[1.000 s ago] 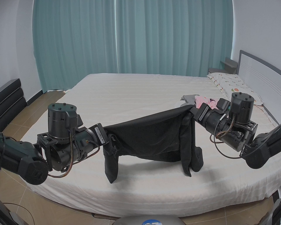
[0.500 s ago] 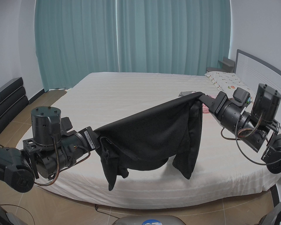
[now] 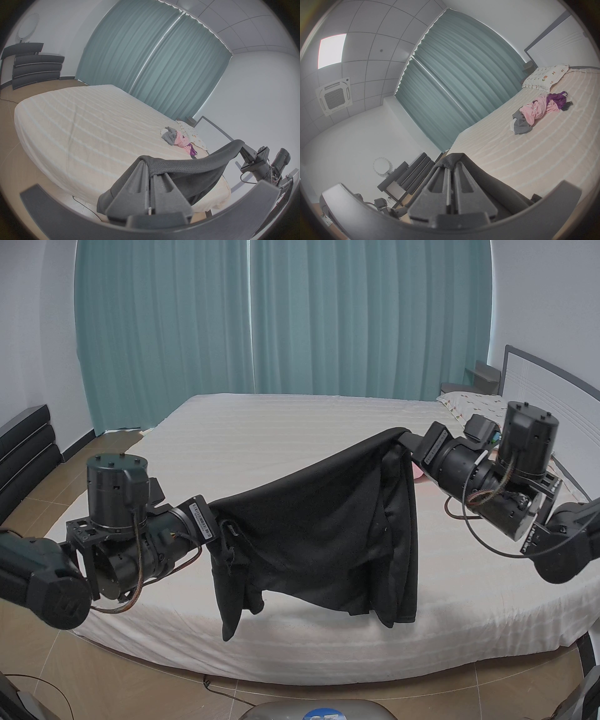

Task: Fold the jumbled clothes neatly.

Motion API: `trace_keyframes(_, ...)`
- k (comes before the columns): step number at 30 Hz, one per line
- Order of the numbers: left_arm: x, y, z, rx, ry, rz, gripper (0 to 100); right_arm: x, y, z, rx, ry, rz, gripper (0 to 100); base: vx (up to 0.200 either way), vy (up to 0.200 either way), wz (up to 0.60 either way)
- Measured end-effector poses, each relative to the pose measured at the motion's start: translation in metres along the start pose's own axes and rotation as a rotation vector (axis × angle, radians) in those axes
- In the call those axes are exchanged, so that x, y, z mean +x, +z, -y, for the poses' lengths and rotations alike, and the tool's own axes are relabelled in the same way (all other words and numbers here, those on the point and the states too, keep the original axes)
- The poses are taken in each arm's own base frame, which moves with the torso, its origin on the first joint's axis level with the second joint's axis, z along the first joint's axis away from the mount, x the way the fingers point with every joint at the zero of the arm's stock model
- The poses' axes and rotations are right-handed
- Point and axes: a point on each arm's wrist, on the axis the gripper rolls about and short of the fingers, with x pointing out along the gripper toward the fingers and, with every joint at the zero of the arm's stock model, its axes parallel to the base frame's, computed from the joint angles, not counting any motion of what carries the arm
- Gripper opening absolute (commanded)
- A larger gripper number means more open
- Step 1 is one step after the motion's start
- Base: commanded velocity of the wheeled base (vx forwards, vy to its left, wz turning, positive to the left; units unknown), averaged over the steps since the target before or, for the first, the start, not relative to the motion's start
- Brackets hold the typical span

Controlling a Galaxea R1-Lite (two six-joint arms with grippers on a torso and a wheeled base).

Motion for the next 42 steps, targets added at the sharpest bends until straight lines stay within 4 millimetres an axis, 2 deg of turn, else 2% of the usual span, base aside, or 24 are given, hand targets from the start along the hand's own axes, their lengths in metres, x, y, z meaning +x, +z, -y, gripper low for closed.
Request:
trace_keyframes(8,0.041,0.002,-0.008,-0.005,0.059,-0.008,0,0.046,-0.016,0.016,-0.015,-0.040,-0.023,0,0.200,0.000,0.00)
trace_keyframes(17,0.078,-0.007,-0.022,-0.007,0.120,-0.041,0,0.079,-0.038,0.037,-0.037,-0.083,-0.054,0,0.200,0.000,0.00)
trace_keyframes(27,0.105,-0.027,-0.035,-0.026,0.170,-0.109,0,0.109,-0.068,0.070,-0.042,-0.144,-0.096,0,0.000,0.000,0.00)
trace_keyframes(33,0.125,-0.026,-0.038,-0.105,0.206,-0.128,0,0.126,-0.080,0.089,-0.041,-0.173,-0.099,0,0.000,0.000,0.00)
trace_keyframes(41,0.162,-0.033,-0.051,-0.177,0.246,-0.175,0,0.154,-0.103,0.114,-0.042,-0.198,-0.105,0,0.000,0.000,0.00)
trace_keyframes(42,0.167,-0.034,-0.053,-0.184,0.248,-0.179,100,0.157,-0.107,0.119,-0.042,-0.204,-0.109,100,0.000,0.000,0.00)
